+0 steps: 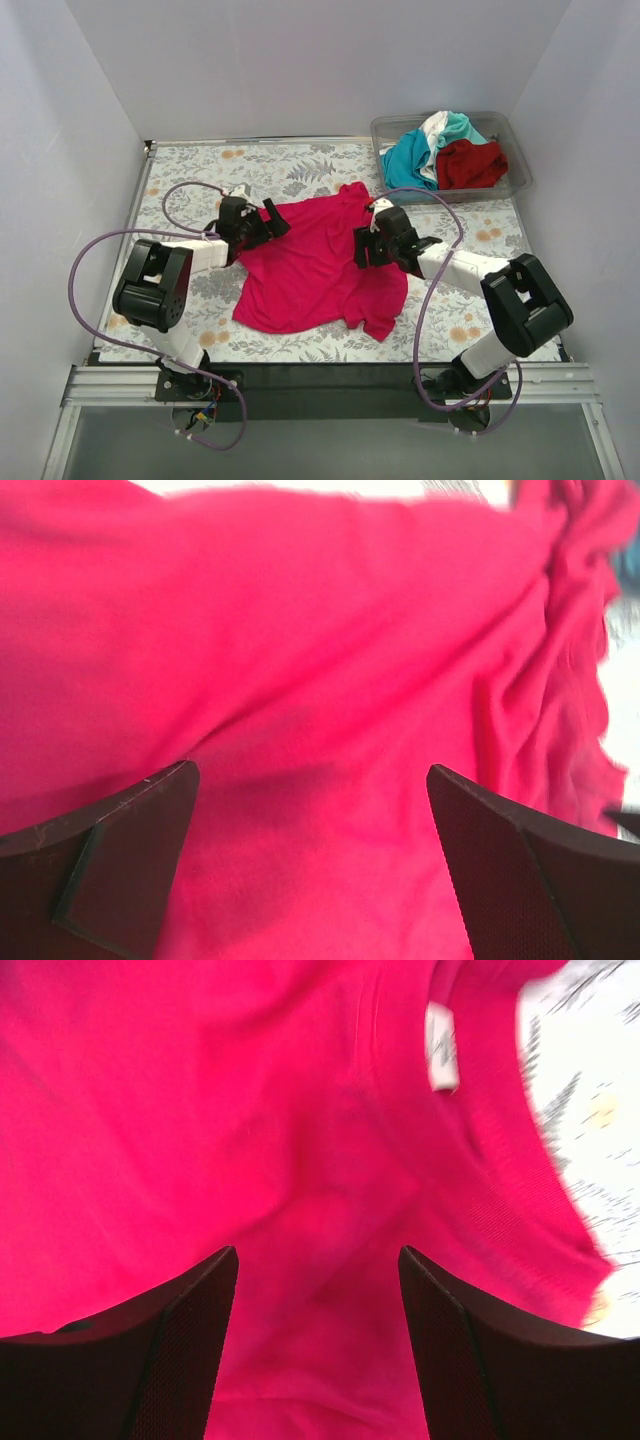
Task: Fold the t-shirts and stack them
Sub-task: Flatten the tshirt out
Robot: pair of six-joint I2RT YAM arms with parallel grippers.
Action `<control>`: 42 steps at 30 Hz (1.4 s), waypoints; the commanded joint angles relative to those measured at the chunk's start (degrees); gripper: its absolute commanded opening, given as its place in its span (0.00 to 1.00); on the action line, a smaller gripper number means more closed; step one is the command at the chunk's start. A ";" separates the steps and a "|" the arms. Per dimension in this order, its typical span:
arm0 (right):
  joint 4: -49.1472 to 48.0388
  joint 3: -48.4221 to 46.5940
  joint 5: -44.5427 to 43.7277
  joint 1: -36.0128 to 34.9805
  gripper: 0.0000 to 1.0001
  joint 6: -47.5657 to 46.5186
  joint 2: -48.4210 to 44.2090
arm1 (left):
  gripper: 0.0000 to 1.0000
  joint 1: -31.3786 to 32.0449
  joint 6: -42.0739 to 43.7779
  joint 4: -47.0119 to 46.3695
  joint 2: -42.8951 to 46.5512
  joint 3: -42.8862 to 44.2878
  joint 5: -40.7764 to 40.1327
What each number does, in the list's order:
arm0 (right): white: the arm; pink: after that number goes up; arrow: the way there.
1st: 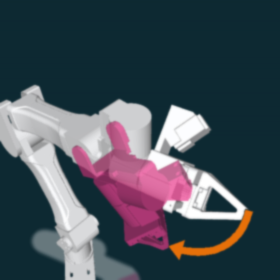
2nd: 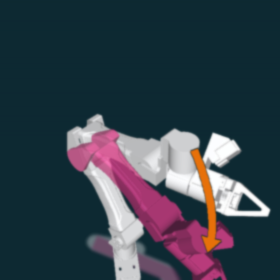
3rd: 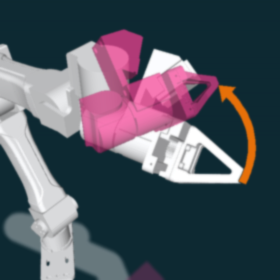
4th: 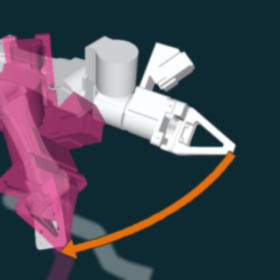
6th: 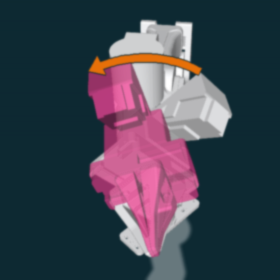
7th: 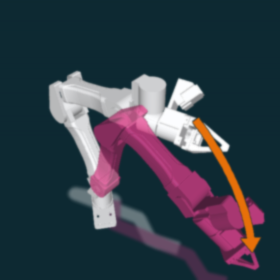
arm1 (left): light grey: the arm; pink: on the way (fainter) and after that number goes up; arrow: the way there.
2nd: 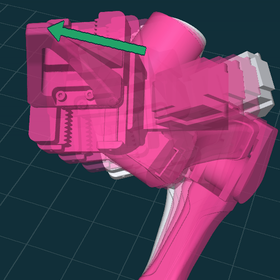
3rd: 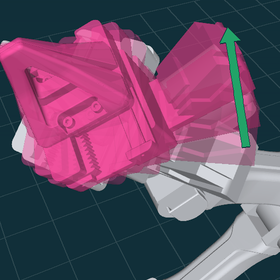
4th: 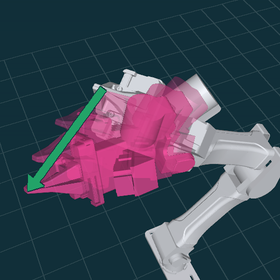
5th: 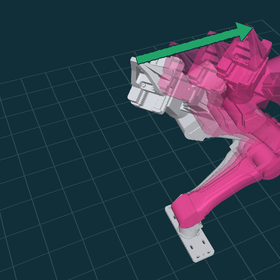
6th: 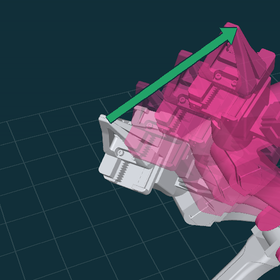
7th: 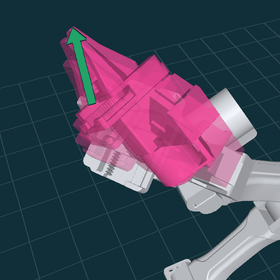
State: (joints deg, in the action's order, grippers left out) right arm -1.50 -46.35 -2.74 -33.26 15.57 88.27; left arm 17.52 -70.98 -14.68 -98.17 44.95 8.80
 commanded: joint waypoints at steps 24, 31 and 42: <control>-2.90 6.71 0.38 -11.13 0.57 10.27 8.67 | 0.94 -10.39 3.65 5.80 -4.48 7.87 -4.14; -1.67 -0.93 -2.88 -7.80 0.58 7.28 14.12 | 0.94 -11.63 4.71 6.15 -11.77 17.35 -3.53; -1.14 -11.84 -3.76 -4.45 0.58 -0.01 9.59 | 0.94 -6.29 10.15 -1.40 -2.05 17.20 -2.98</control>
State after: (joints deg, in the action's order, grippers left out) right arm -6.35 -56.29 -5.26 -36.86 18.96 102.85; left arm 7.57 -64.27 -12.12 -110.43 63.53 7.16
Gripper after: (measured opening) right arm 0.578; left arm 0.938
